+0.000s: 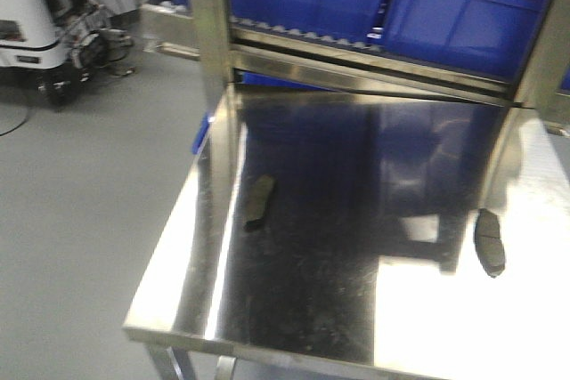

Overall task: Move and align brake pads A on conveyor
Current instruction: 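Turn the base away from the steel table holding both pads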

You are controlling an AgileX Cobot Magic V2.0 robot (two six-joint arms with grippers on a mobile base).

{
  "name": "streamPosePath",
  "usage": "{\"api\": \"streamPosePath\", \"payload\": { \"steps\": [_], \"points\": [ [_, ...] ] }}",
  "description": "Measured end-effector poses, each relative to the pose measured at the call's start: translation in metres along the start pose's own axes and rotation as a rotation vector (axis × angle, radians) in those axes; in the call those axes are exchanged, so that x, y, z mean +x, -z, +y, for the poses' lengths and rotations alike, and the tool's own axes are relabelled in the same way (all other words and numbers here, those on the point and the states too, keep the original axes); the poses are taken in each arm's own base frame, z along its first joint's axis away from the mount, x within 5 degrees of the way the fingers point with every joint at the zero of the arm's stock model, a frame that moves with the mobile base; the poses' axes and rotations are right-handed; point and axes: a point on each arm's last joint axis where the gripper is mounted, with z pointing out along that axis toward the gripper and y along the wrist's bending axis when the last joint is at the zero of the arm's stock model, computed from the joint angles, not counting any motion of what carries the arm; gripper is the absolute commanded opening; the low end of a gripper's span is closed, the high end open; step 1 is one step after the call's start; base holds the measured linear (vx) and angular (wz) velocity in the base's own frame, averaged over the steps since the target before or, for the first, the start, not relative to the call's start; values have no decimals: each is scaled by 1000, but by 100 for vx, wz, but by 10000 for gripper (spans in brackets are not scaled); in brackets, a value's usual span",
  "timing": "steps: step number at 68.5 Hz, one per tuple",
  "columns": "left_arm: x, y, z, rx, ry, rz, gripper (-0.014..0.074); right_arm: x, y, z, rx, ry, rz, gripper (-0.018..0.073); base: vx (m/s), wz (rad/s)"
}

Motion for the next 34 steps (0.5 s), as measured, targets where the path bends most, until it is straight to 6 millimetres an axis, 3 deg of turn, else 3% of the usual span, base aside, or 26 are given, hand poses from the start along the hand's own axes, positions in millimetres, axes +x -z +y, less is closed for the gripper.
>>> {"api": "streamPosePath", "payload": {
  "steps": [34],
  "points": [
    [0, 0, 0, 1, 2, 0, 94, 0, 0, 0, 0, 0, 0, 101, -9, 52]
  ]
}}
